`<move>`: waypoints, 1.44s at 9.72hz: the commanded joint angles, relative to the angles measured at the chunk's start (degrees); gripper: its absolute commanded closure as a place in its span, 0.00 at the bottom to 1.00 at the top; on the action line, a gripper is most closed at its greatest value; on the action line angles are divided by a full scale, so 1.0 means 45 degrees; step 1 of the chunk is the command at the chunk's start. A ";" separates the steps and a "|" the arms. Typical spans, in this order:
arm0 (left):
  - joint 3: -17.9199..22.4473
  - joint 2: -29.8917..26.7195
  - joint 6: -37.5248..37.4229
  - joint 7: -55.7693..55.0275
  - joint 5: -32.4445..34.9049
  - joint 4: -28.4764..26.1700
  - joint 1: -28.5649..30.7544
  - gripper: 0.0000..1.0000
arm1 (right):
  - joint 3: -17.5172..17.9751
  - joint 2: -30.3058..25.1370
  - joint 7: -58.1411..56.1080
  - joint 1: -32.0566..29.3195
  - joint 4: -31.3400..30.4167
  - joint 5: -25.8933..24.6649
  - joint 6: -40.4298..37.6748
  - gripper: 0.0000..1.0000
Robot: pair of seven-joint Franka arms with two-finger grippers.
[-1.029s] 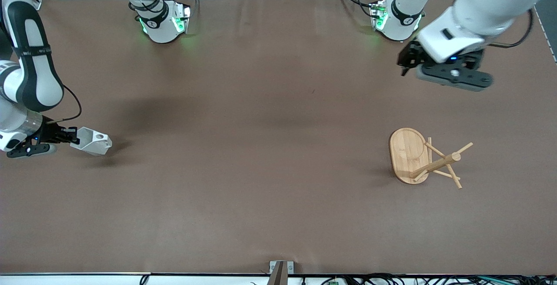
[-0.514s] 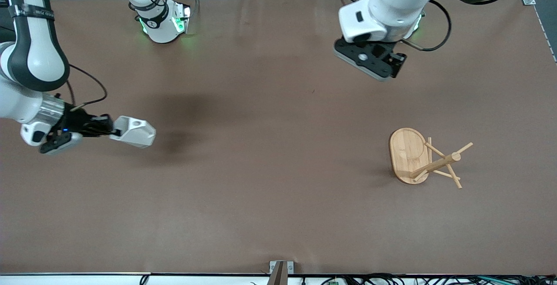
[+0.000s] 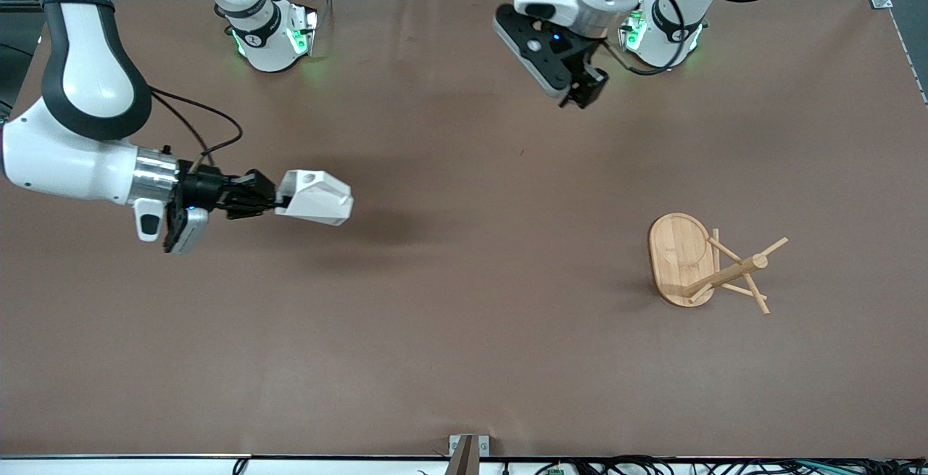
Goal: Hang cup on rack
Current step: 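Lift the cup with the right gripper while the left gripper approaches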
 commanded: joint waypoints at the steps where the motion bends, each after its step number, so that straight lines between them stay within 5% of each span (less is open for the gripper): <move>1: -0.0545 0.0283 0.0949 0.0430 -0.0261 -0.0140 -0.0292 0.00 | -0.0124 -0.0047 -0.0050 0.1100 -0.0035 0.2358 -0.0528 1.00; 4: -0.0566 0.0672 0.3565 0.0412 0.0611 -0.0219 -0.1502 0.00 | -0.0124 0.0460 -0.0108 0.2002 0.0024 0.3986 -0.2419 1.00; 6: -0.0566 0.1045 0.4664 0.0373 0.1882 -0.0238 -0.1993 0.00 | -0.0124 0.0714 -0.0070 0.2199 -0.0034 0.4049 -0.3672 1.00; 8: -0.0566 0.1374 0.4939 0.0412 0.3035 -0.0219 -0.2072 0.00 | -0.0124 0.0754 -0.0011 0.2199 -0.0054 0.4087 -0.4767 1.00; 14: -0.0586 0.1669 0.5156 0.0334 0.3021 -0.0258 -0.2247 0.00 | 0.0128 0.0754 0.0028 0.2238 -0.0074 0.5687 -0.5415 1.00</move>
